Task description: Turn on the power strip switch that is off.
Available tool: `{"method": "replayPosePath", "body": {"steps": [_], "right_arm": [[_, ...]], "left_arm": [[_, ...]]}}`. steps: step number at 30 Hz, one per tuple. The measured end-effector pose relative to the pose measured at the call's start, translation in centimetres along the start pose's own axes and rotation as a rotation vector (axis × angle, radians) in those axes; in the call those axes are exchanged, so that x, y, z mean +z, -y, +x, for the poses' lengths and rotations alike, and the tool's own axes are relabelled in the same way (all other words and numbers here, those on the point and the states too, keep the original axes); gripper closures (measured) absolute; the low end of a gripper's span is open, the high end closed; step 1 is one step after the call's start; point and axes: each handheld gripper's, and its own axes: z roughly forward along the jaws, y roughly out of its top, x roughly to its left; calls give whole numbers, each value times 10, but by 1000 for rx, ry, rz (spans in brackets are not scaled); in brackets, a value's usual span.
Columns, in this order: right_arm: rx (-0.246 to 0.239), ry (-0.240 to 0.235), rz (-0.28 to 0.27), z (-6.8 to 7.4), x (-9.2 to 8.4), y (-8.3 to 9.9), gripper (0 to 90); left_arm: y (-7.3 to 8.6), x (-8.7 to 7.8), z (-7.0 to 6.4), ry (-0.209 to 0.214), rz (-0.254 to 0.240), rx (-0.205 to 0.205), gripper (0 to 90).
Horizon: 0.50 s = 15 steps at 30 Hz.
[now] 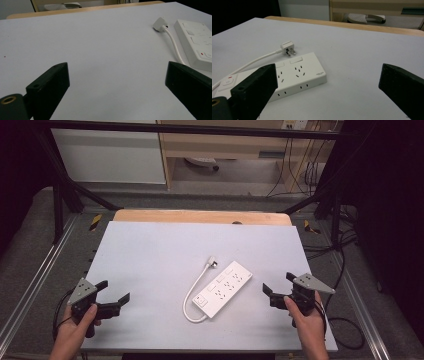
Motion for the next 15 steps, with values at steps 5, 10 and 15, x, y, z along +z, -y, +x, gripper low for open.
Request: {"method": "replayPosePath", "body": {"steps": [5,10,15], "right_arm": [[2,-10,-11,1,0,-2,24],[2,-27,-13,4,1,-6,33],[2,-43,-25,6,3,-12,62]], "left_arm": [[0,0,-1,0,-2,2,54],[0,0,-1,2,2,4,54],[0,0,-1,3,4,5,54]]}}
